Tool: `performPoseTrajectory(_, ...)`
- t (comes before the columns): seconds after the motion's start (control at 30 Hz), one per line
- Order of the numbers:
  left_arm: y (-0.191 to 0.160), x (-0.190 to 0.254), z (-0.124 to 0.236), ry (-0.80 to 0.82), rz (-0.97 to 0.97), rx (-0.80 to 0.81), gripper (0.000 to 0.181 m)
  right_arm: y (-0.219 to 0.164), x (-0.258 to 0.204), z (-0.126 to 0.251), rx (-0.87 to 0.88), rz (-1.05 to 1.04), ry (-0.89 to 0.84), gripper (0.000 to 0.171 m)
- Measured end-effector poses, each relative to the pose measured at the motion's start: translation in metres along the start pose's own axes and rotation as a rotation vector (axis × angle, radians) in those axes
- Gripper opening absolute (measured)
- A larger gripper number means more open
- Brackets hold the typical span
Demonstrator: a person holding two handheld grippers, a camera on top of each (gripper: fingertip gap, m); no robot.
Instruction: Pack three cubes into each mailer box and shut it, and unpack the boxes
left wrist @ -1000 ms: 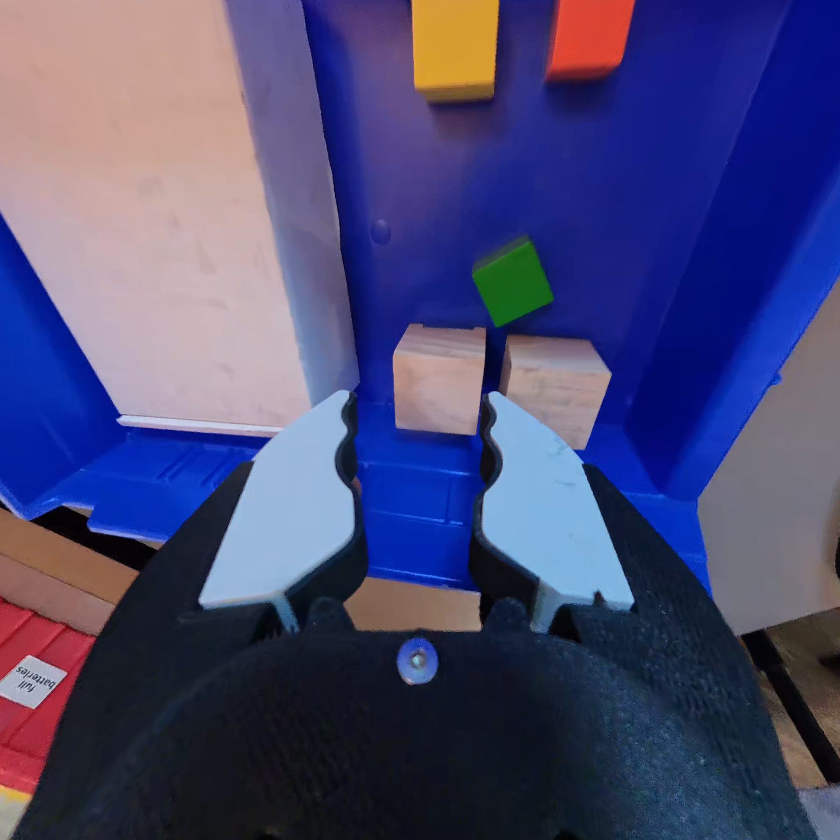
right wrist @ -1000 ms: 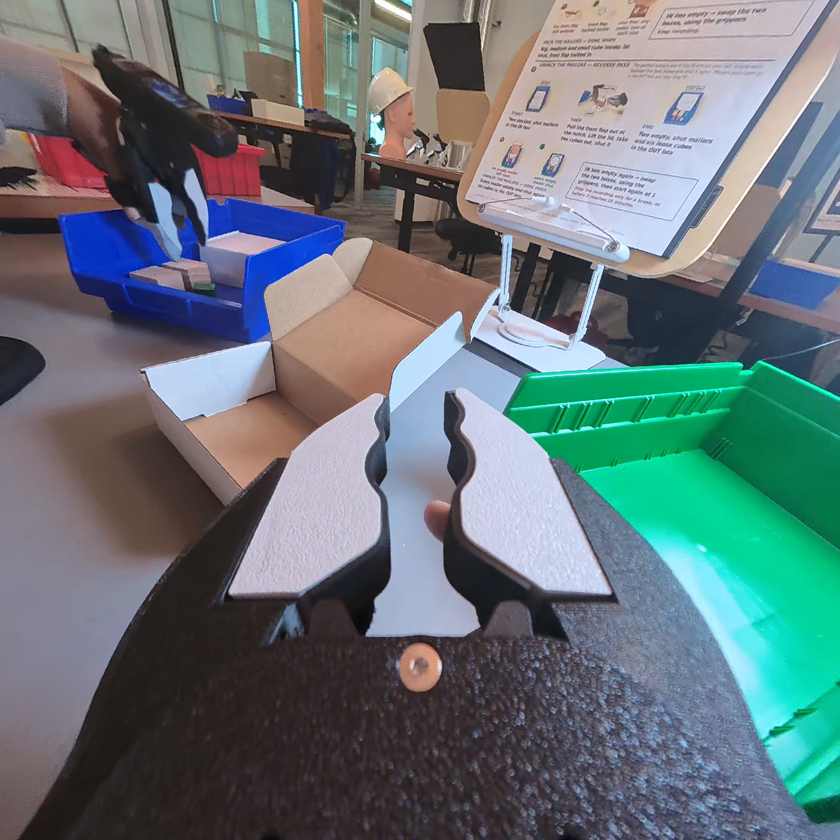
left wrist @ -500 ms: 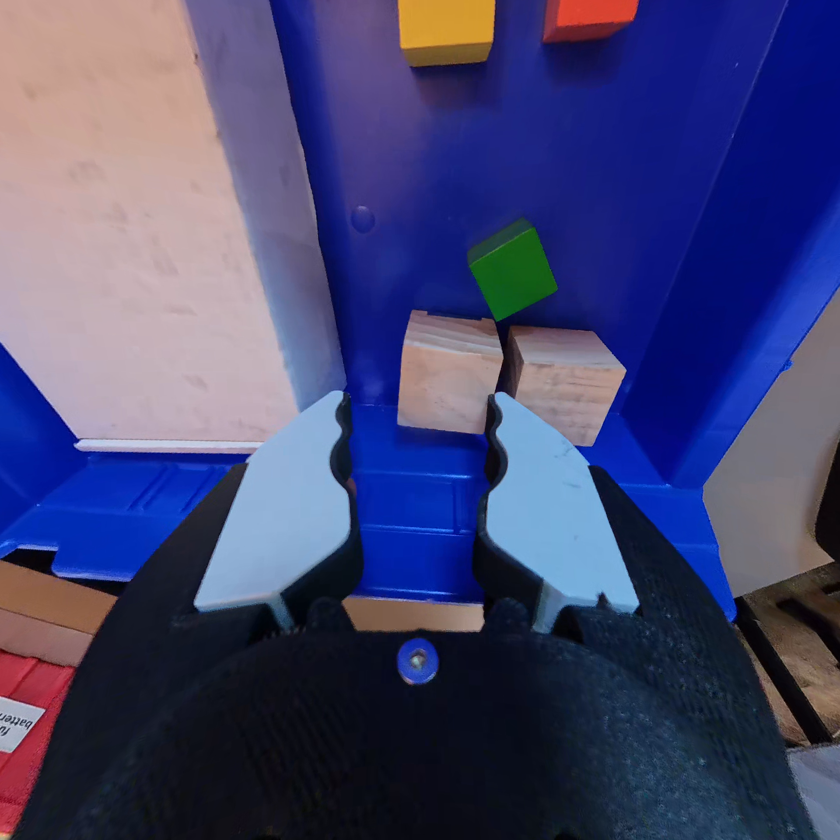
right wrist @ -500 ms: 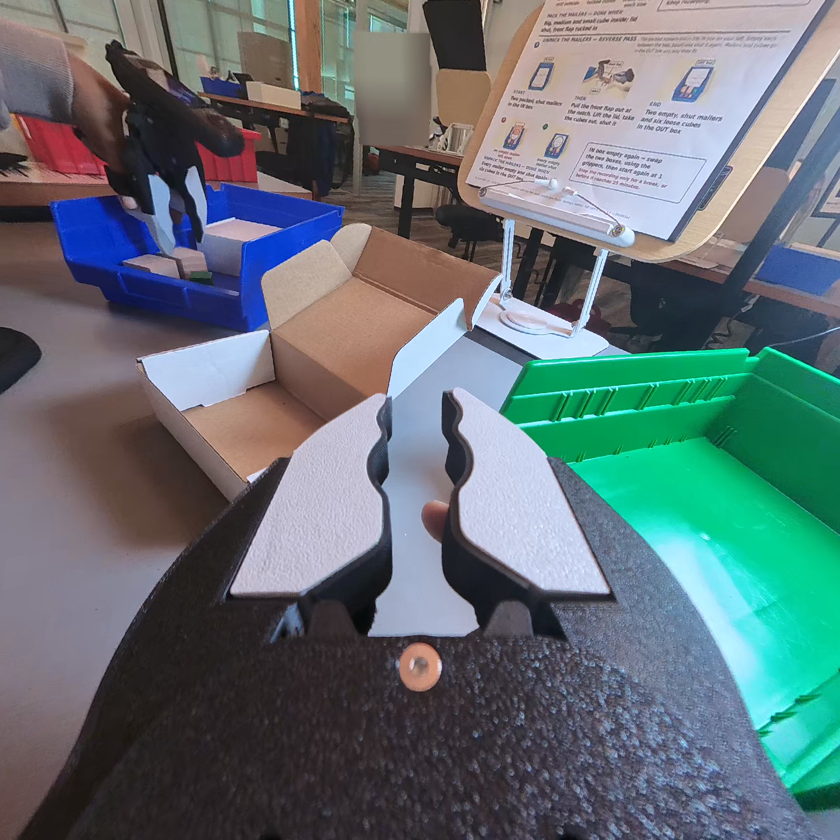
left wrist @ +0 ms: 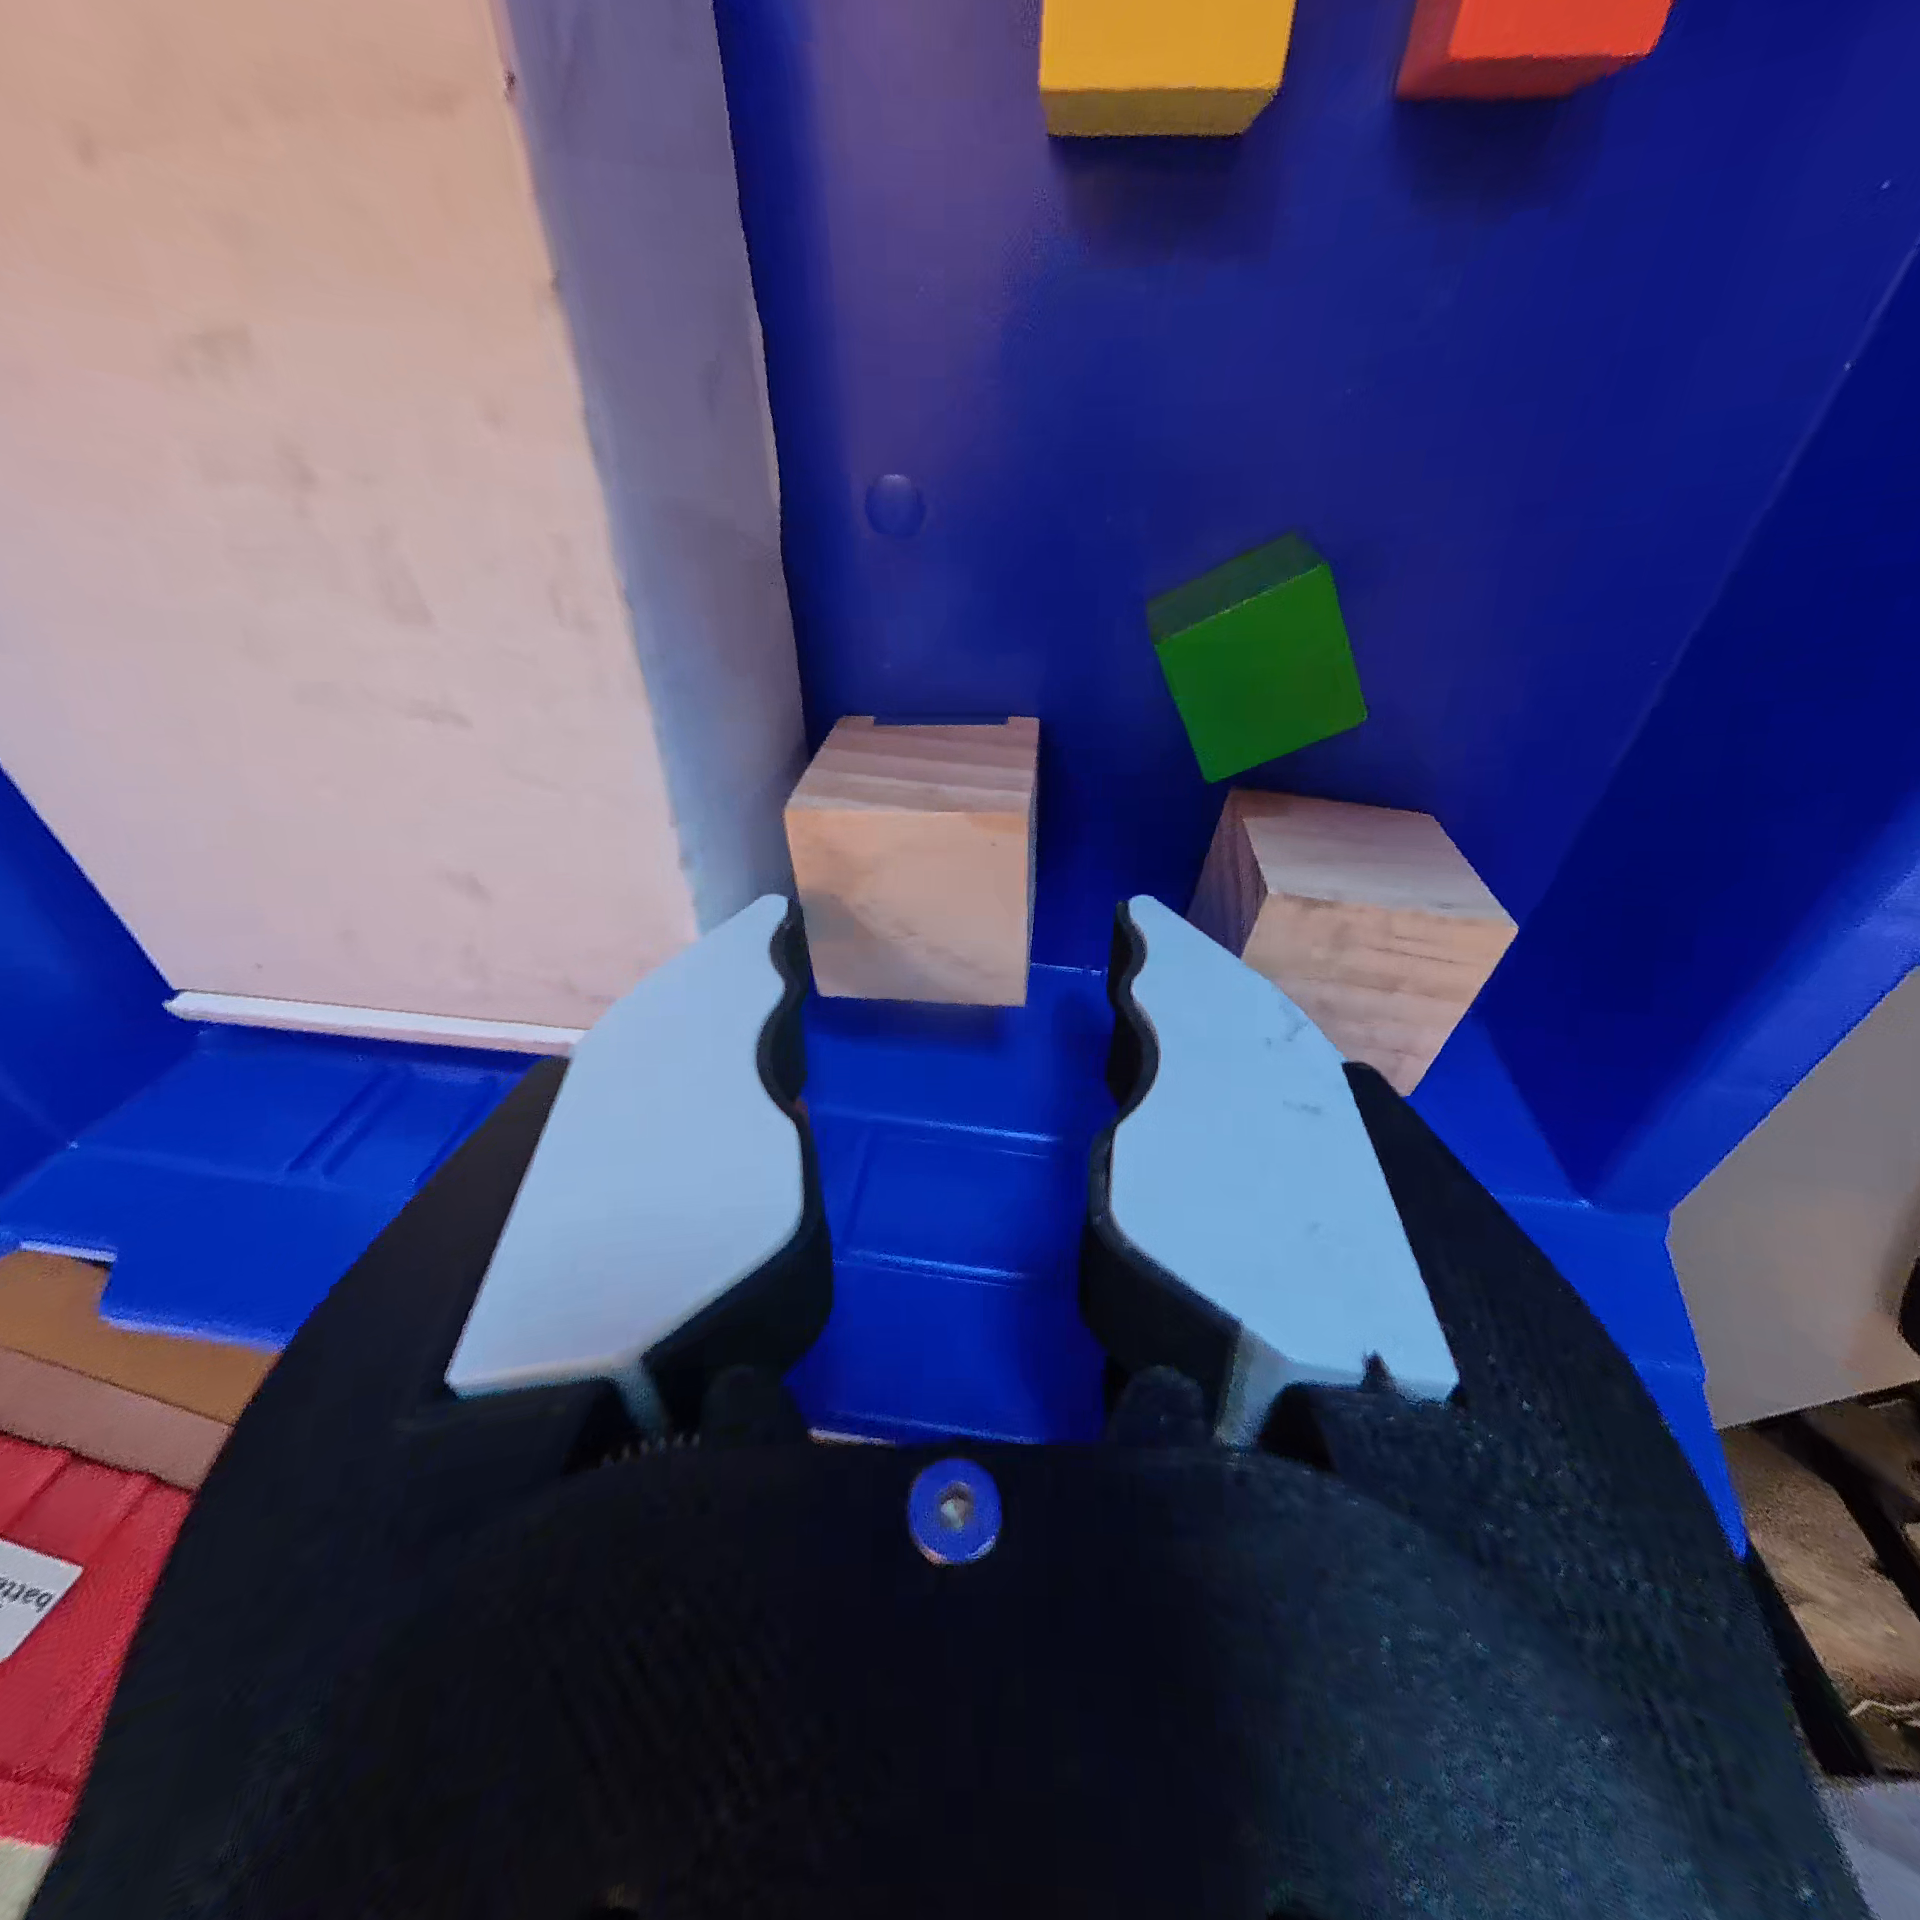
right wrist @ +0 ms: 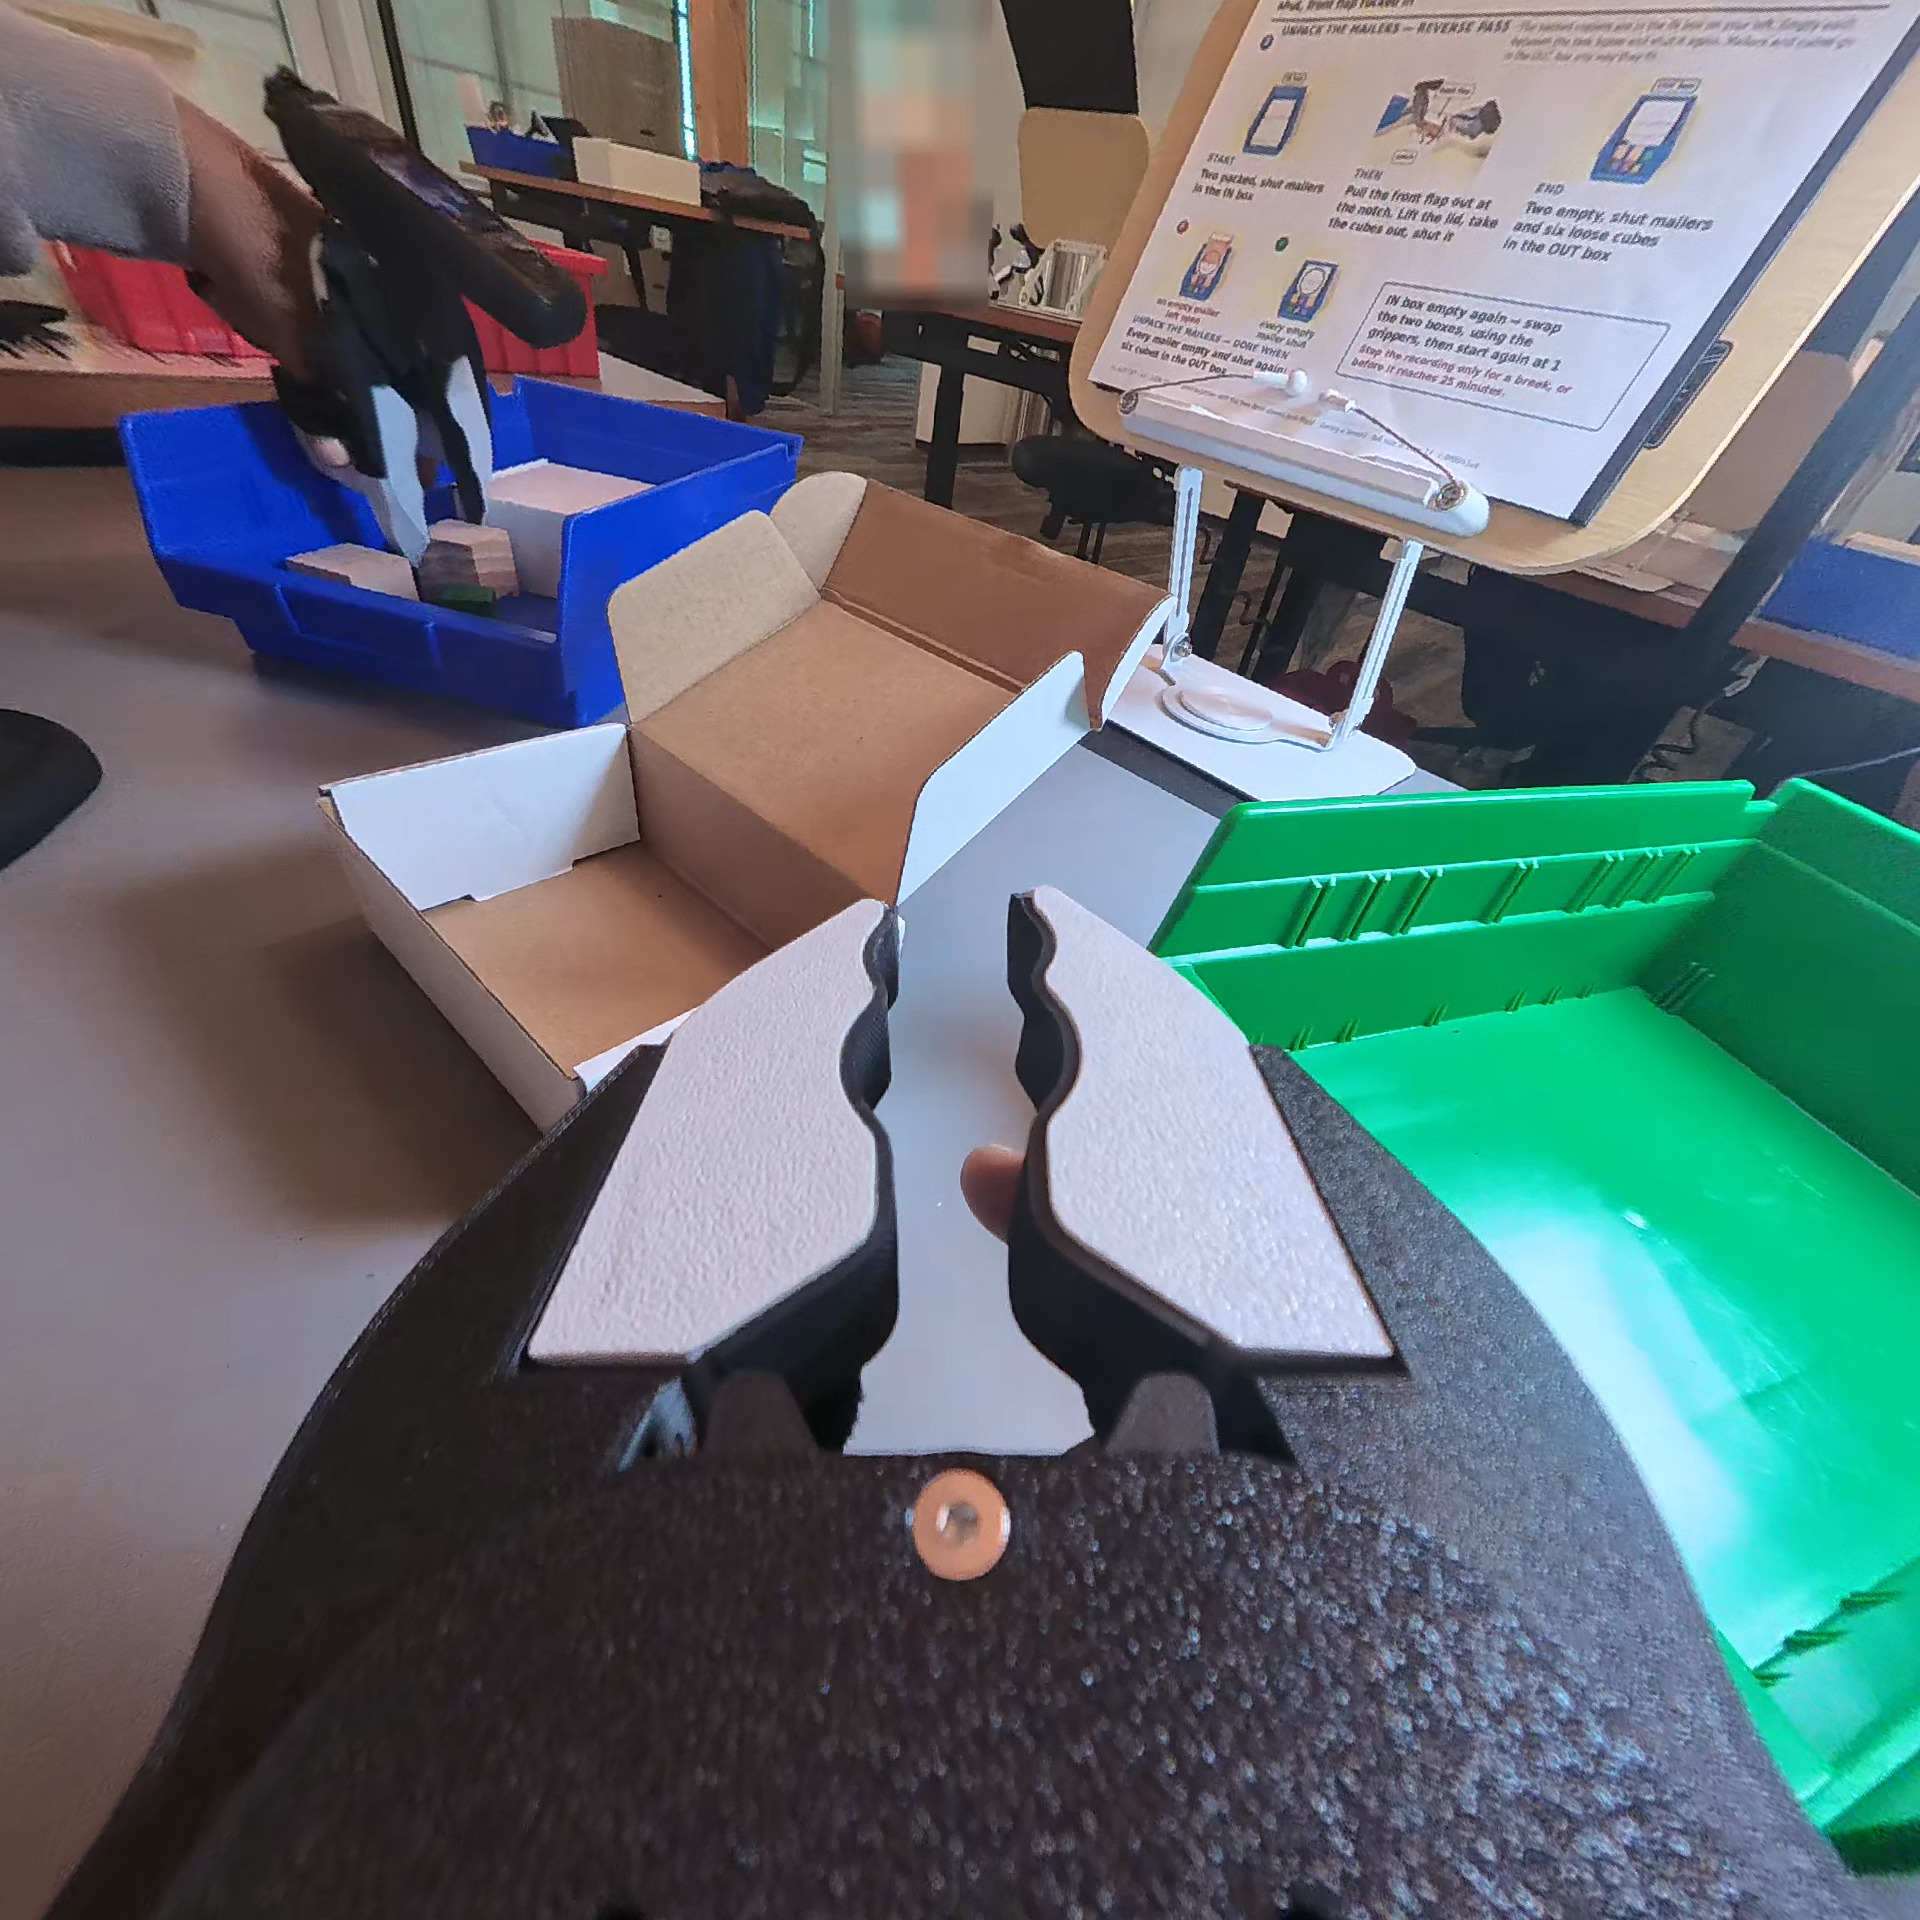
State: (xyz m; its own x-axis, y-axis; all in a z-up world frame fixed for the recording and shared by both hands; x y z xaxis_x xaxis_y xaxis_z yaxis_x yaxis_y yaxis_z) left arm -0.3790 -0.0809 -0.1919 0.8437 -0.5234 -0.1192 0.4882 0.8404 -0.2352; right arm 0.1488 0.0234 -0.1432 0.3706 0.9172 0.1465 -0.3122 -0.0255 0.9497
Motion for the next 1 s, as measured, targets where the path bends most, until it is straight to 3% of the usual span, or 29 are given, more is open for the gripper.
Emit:
performPoseTrajectory(0.1,0.002,-0.003,-0.002,0.058,-0.016,-0.032,0.043,0.000,-0.001,0.000,-0.002,0.000,0.003,0.019)
performPoseTrajectory(0.3,0.003,-0.001,-0.002,0.084,-0.046,-0.048,0.044,0.000,-0.002,0.001,0.004,0.008,0.007,0.019)
performPoseTrajectory(0.37,0.001,0.004,-0.008,0.065,-0.058,-0.077,0.060,0.000,-0.002,0.002,0.008,0.009,0.005,0.019)
performPoseTrajectory(0.5,0.006,0.001,-0.009,0.082,-0.051,-0.027,0.046,0.000,-0.002,0.002,0.010,-0.001,0.009,0.019)
performPoseTrajectory(0.67,0.006,0.007,-0.004,0.035,-0.115,0.021,0.045,0.000,-0.002,0.002,0.007,0.004,0.006,0.019)
performPoseTrajectory(0.77,0.008,0.006,0.027,0.080,-0.115,0.097,0.045,0.000,0.000,0.002,0.012,-0.003,0.001,0.018)
performPoseTrajectory(0.87,0.018,0.021,0.080,0.118,-0.135,0.226,0.045,0.000,0.001,0.000,0.014,-0.015,0.003,0.018)
performPoseTrajectory(1.0,0.056,0.087,0.145,0.100,-0.263,0.392,0.044,0.001,-0.001,-0.002,0.013,-0.017,0.006,0.018)
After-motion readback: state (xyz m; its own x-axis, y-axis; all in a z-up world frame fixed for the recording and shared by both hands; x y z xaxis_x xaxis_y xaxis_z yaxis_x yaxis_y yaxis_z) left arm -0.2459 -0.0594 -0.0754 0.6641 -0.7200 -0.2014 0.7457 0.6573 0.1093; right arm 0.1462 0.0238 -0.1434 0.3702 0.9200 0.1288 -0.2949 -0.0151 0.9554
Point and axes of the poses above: each gripper's, where its closed fingertips meet, z back along the fingers, y out of its top, x = y × z across the jaws, the point moved 5 cm from there along z, back along the fingers, and after that the axes turned 9 degrees about -x, right-handed, at the moved point
